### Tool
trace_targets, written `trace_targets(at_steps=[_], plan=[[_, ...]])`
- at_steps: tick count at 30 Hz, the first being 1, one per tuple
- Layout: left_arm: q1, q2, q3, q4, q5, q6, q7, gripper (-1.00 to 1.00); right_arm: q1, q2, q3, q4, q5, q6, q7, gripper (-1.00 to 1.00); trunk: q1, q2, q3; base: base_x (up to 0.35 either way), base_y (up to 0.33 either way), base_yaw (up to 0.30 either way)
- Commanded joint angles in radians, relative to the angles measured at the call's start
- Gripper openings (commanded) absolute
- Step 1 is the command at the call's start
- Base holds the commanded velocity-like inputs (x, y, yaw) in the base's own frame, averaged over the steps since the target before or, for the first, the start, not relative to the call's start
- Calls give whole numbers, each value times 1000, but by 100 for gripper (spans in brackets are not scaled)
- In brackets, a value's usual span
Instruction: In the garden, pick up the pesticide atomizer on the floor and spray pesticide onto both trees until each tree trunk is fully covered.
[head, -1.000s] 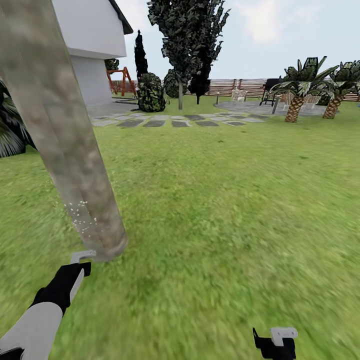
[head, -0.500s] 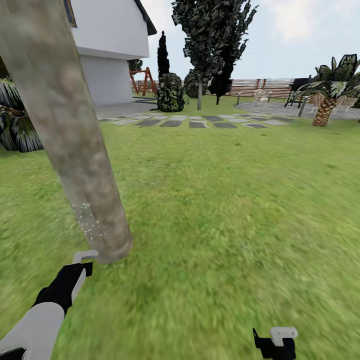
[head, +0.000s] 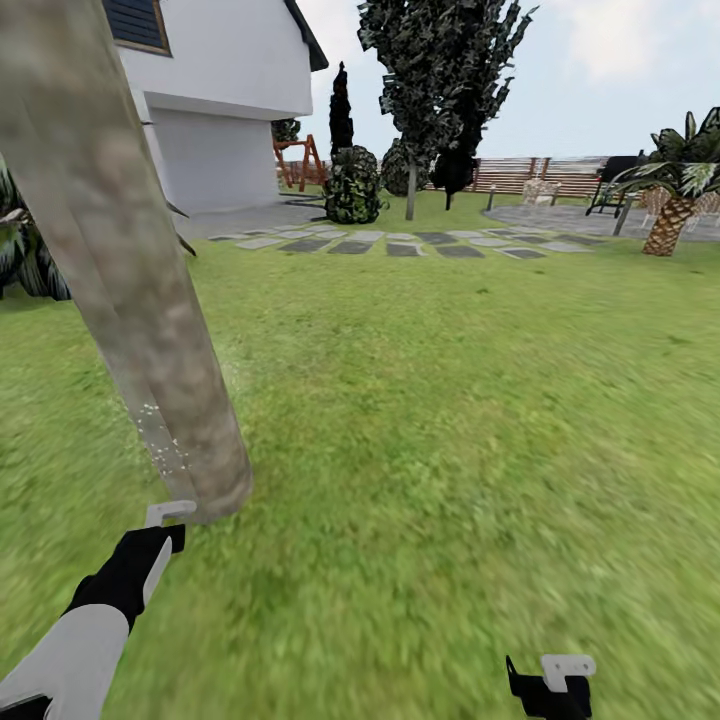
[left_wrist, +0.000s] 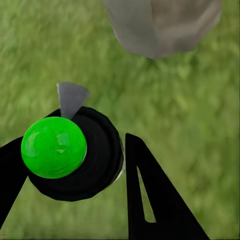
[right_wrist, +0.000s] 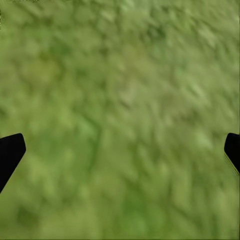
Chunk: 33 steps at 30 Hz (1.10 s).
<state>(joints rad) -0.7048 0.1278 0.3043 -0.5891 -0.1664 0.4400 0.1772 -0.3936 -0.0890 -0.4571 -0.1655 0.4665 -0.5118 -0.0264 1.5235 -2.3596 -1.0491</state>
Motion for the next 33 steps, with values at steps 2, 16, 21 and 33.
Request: trace_targets(at_steps=[2, 16, 21, 33], plan=[[-1, -1, 3, -1, -11, 6, -2, -100, -1, 0, -7, 1, 11, -4, -3, 100, 0, 0, -1, 0, -271, 275], [-1, 3, 5, -1, -11, 17, -100, -100, -1, 0, -7, 1, 11, -4, -3, 100, 0, 0, -1, 98, -269, 255], [-1, 3, 4, -1, -12, 17, -100, -100, -1, -3, -8, 1, 11, -4, -3, 100, 0, 0, -1, 171, -246, 12], [-1, 3, 5, -1, -13, 16, -97, -100, -1, -3, -8, 1, 11, -4, -3, 100, 0, 0, -1, 172, -245, 0]])
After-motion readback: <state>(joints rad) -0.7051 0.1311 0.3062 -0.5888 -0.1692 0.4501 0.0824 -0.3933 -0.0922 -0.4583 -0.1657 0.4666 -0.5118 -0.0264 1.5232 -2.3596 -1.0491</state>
